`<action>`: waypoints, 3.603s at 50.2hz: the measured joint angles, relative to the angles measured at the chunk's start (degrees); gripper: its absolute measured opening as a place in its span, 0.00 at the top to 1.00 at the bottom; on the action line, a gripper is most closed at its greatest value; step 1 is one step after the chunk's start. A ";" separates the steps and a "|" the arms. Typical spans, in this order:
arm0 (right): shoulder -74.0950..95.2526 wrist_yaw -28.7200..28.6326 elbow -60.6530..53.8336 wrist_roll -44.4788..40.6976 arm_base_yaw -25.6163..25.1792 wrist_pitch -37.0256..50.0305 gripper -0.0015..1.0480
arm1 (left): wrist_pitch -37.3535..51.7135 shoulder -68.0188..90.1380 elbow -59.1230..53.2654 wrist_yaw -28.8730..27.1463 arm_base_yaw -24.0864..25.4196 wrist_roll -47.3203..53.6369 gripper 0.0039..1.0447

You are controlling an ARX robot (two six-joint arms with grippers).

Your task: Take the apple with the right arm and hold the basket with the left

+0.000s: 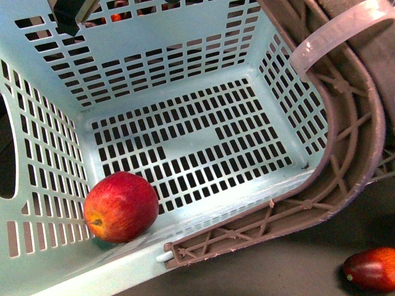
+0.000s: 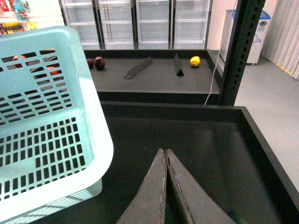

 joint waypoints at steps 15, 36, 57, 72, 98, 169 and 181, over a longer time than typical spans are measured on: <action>-4.92 0.02 0.04 0.00 0.02 -5.31 0.98 | 0.00 0.00 0.00 -0.04 0.00 -0.02 0.85; -12.92 0.00 0.02 -0.04 0.02 -13.35 0.89 | 0.00 0.00 0.02 -0.07 0.00 0.00 0.85; -12.94 0.00 0.02 -0.04 0.02 -13.35 0.29 | 0.00 0.00 0.02 -0.04 0.00 -0.07 0.85; -12.96 -0.02 0.02 -0.04 0.02 -13.35 0.08 | -0.48 0.00 0.07 -15.23 -0.68 -11.87 0.85; -13.00 0.00 0.02 -0.04 0.02 -13.35 0.08 | -3.54 11.06 5.88 -12.92 20.85 -33.51 0.85; -13.00 0.00 0.02 -0.04 0.02 -13.38 0.08 | 4.50 28.06 5.11 -11.67 34.69 -35.23 0.73; -13.00 0.00 0.02 -0.04 0.02 -13.38 0.08 | 6.56 25.79 2.08 -13.16 34.51 -37.13 0.42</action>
